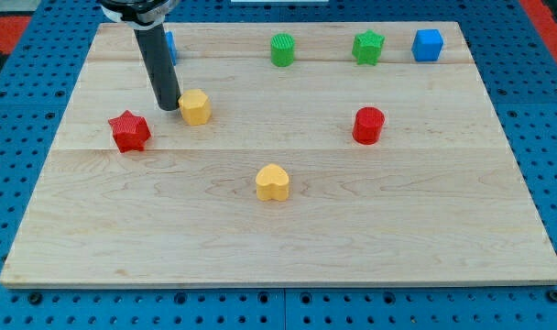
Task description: Push yellow hexagon closer to the red star
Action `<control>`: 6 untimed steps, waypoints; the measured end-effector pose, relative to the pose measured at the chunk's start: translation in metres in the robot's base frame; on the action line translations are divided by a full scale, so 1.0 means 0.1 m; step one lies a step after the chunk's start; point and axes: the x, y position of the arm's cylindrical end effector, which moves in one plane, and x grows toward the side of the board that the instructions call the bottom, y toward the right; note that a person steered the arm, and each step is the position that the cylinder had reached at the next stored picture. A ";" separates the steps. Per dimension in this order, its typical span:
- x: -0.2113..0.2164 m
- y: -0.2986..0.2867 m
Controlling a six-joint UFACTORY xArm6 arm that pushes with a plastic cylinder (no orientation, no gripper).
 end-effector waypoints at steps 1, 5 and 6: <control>-0.03 0.04; -0.12 0.45; 0.14 0.38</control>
